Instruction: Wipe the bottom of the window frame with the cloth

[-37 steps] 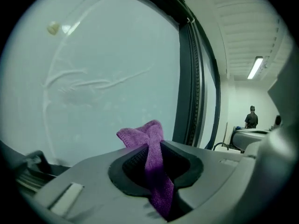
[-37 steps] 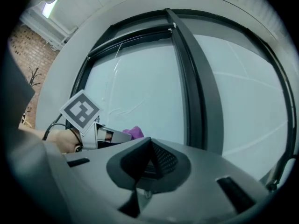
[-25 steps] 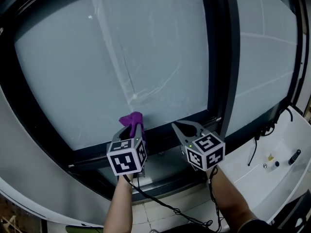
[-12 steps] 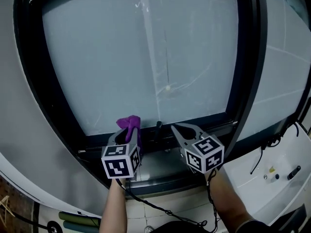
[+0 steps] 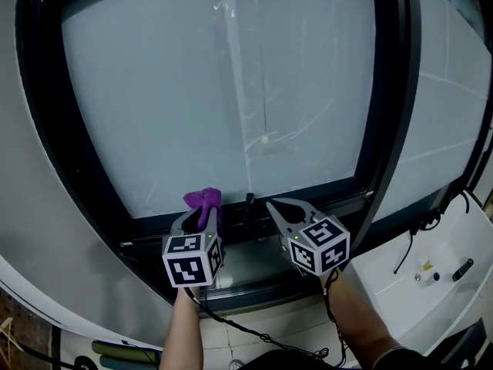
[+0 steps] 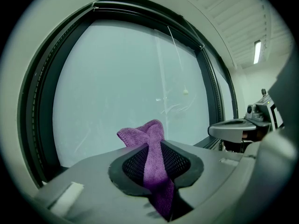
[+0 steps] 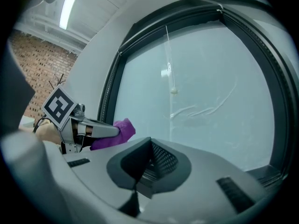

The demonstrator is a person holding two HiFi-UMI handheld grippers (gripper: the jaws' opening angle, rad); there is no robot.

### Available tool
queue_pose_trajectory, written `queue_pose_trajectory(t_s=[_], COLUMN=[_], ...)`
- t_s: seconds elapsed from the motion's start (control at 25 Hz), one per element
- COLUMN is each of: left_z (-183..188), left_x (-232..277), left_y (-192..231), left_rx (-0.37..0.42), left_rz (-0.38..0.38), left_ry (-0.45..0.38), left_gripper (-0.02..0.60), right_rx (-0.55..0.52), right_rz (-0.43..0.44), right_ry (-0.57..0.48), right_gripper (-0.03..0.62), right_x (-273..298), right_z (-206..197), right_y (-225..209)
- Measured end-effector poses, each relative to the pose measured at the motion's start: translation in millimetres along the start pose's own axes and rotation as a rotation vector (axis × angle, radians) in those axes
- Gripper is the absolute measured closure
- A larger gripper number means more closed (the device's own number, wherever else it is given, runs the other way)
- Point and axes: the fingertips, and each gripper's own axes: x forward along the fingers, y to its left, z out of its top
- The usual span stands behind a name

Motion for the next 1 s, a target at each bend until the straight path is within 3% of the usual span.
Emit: queue_pose_trajectory(t_s=[1.0], left_z=[-6.3], left_x=[1.1], left_y=[-10.3], left_rx=[0.008], left_rz=[-0.016], left_ry=[0.015], left_gripper=[0.497], right_rx=[-0.026], right_rz=[0.027], right_ry=[0.004], right_gripper=[0.580], right_x=[-6.1], right_z=[0.7], right_y=[4.4])
